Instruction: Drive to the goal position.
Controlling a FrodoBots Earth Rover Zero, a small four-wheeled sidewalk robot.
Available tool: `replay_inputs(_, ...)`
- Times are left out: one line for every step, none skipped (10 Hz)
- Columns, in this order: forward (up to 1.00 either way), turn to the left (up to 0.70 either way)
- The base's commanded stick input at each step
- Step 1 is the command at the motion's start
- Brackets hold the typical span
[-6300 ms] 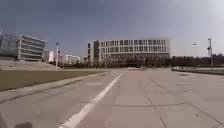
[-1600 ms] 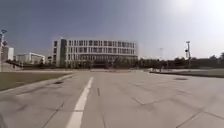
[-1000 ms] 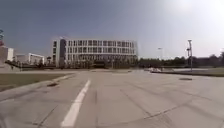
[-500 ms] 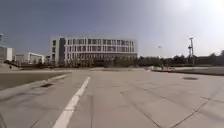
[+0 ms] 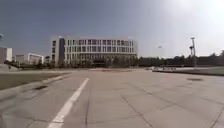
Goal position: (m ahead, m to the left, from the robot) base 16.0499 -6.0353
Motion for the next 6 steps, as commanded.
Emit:
replay_inputs(0.7,0.0)
replay_inputs(0.7,0.0)
replay_inputs(0.7,0.0)
replay_inputs(0.7,0.0)
replay_inputs(0.7,0.0)
replay_inputs(0.7,0.0)
